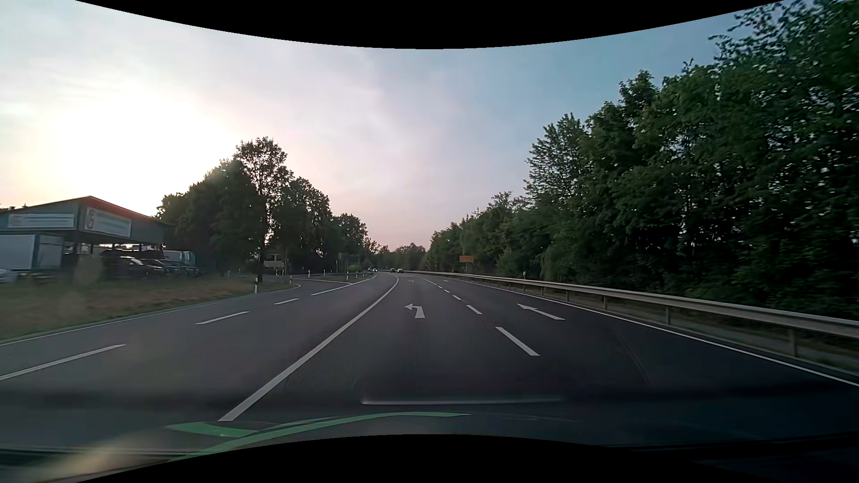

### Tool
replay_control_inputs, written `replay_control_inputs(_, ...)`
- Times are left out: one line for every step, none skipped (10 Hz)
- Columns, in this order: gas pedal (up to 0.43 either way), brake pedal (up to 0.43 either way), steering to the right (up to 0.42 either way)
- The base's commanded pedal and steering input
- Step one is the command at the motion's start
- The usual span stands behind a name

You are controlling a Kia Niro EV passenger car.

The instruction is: Follow the waypoints while adhering to traffic rules and regulations

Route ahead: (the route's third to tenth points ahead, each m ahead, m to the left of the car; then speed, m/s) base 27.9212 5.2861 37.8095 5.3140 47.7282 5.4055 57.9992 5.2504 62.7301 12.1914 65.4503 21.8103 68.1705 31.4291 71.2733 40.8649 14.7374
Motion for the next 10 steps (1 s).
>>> replay_control_inputs(0.000,0.268,-0.007)
replay_control_inputs(0.000,0.280,-0.007)
replay_control_inputs(0.000,0.280,-0.007)
replay_control_inputs(0.000,0.293,-0.007)
replay_control_inputs(0.000,0.299,-0.007)
replay_control_inputs(0.000,0.293,-0.007)
replay_control_inputs(0.000,0.293,-0.007)
replay_control_inputs(0.000,0.287,-0.008)
replay_control_inputs(0.000,0.274,-0.008)
replay_control_inputs(0.000,0.268,-0.008)
